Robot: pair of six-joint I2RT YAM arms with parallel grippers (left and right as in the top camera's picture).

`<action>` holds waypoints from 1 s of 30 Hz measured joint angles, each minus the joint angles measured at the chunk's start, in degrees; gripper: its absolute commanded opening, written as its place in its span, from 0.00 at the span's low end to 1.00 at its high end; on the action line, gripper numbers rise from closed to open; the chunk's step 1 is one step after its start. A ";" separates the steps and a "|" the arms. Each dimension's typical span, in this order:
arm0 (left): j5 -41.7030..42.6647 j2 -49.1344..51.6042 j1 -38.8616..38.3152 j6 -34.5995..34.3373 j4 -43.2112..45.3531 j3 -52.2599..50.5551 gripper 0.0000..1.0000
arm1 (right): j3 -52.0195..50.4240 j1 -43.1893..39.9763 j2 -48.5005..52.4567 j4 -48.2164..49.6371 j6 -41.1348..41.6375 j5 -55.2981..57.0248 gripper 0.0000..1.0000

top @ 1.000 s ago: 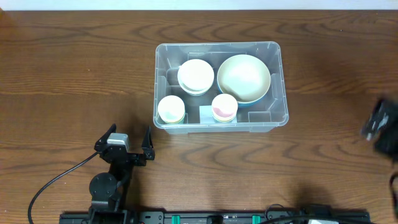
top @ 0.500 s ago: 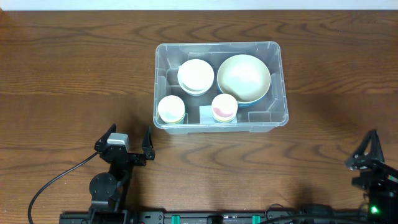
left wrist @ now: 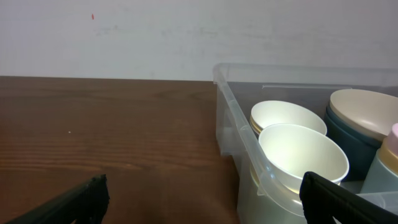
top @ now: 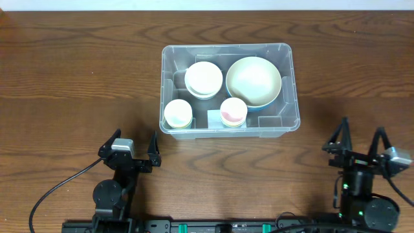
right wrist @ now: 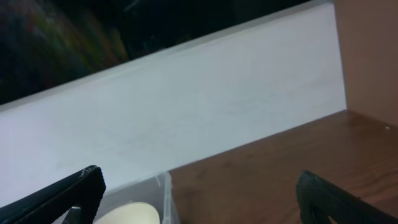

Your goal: Pack container

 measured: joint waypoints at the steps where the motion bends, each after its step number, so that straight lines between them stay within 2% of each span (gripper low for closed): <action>1: -0.02 0.00 0.00 0.00 0.00 0.00 0.98 | -1.81 0.00 -0.76 1.14 -0.02 -0.26 0.99; 8: 0.00 0.00 0.00 0.00 0.02 0.00 0.98 | -10.05 0.00 -1.88 5.07 0.00 -0.68 0.99; 17: -0.02 0.00 0.00 0.00 0.02 0.00 0.98 | -15.87 0.00 -1.88 3.23 -0.66 -0.98 0.99; 30: 0.00 0.00 0.00 0.00 0.00 0.00 0.98 | -16.00 0.00 -1.99 0.90 -12.76 -3.34 0.99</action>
